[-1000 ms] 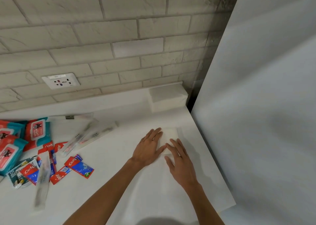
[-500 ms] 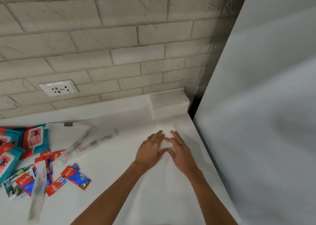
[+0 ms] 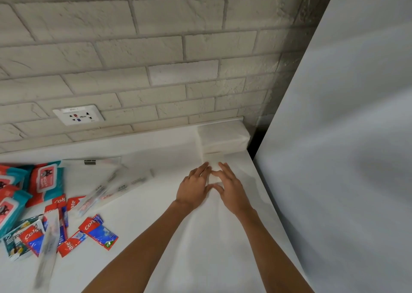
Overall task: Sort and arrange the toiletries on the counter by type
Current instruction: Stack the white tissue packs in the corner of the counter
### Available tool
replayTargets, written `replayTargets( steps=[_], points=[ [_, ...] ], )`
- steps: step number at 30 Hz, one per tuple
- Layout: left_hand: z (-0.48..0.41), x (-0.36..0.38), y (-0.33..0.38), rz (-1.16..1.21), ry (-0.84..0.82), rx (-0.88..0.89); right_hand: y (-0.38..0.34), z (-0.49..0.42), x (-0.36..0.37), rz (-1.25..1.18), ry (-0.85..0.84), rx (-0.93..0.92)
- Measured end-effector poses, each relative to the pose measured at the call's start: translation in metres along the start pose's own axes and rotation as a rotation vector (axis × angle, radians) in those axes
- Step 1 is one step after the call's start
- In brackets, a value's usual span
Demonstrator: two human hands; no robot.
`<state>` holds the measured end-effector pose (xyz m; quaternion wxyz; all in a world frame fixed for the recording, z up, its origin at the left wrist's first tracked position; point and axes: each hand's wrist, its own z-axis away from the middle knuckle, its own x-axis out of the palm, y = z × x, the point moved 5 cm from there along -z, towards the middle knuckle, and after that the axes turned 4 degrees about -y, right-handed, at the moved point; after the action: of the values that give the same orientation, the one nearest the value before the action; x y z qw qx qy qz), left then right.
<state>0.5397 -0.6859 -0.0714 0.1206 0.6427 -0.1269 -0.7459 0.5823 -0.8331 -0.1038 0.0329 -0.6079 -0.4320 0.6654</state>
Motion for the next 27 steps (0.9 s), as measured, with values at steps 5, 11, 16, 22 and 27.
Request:
replayTargets(
  steps=[5, 11, 16, 22, 27],
  points=[
    [-0.005, -0.003, -0.004, -0.018, -0.009, -0.019, 0.002, -0.008, 0.001, 0.023, -0.003, -0.017],
    [-0.009, -0.004, -0.001, -0.031, -0.007, -0.041, 0.0, -0.012, -0.004, 0.064, -0.024, -0.036],
    [-0.008, -0.007, 0.0, -0.027, -0.016, -0.036, -0.003, -0.01, -0.005, 0.212, -0.035, -0.047],
    [0.012, -0.018, -0.005, -0.029, 0.027, -0.042, -0.008, -0.011, -0.002, 0.358, -0.076, -0.007],
    [0.05, -0.025, -0.028, -0.004, 0.106, -0.057, -0.029, 0.001, -0.001, 0.349, -0.082, 0.033]
  ],
)
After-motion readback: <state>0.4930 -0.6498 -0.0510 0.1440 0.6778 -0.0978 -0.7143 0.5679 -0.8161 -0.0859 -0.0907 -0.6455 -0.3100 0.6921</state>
